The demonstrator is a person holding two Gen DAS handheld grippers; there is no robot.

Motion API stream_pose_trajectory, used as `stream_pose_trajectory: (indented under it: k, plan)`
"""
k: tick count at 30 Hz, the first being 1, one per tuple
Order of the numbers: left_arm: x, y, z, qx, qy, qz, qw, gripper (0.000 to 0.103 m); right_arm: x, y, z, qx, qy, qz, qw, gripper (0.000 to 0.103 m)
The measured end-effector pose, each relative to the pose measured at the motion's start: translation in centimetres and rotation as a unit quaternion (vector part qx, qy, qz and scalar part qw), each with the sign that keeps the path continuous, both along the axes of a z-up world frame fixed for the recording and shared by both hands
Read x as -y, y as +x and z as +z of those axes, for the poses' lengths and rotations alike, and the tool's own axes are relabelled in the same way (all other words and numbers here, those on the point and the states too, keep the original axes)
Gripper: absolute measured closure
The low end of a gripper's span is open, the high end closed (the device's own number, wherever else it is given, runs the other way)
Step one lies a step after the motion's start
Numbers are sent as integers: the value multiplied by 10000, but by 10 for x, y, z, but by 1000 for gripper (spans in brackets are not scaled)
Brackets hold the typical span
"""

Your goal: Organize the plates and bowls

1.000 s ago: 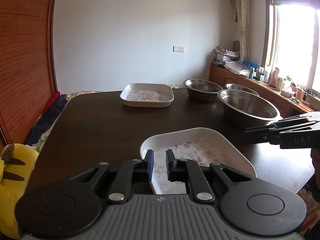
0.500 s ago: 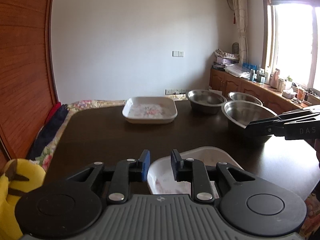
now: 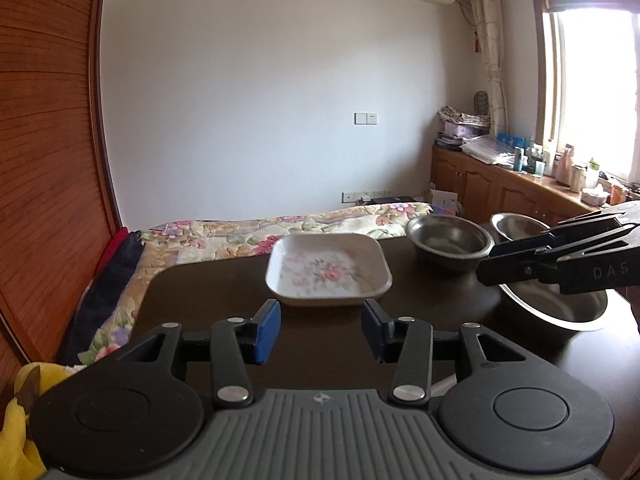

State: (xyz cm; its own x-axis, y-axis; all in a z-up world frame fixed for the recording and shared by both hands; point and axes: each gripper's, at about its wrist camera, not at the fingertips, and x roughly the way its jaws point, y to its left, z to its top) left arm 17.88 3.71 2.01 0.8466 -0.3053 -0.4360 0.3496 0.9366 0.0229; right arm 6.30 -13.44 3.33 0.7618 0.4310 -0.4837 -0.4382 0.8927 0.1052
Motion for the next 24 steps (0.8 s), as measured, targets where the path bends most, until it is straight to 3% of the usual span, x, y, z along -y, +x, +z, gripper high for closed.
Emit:
stream_pose_trajectory:
  k: [4,11,22,24]
  plan:
    - [-2,26,3,-2,43,21,10000,25,-6,22,3,-29,-126,35,9999,70]
    - [-3,74,2,-101,-11,-58,9999,4,-10,64,5,-125,-102,-113,9998,38]
    - [-2,136,-16,-315,30,-146,9994,4,-14,123,-9,-697,-68,-182,9974,38]
    - [-3,147,-20,-399,9,-168,9991,8,-18,132,-13,-882,-82,-116,9960,38]
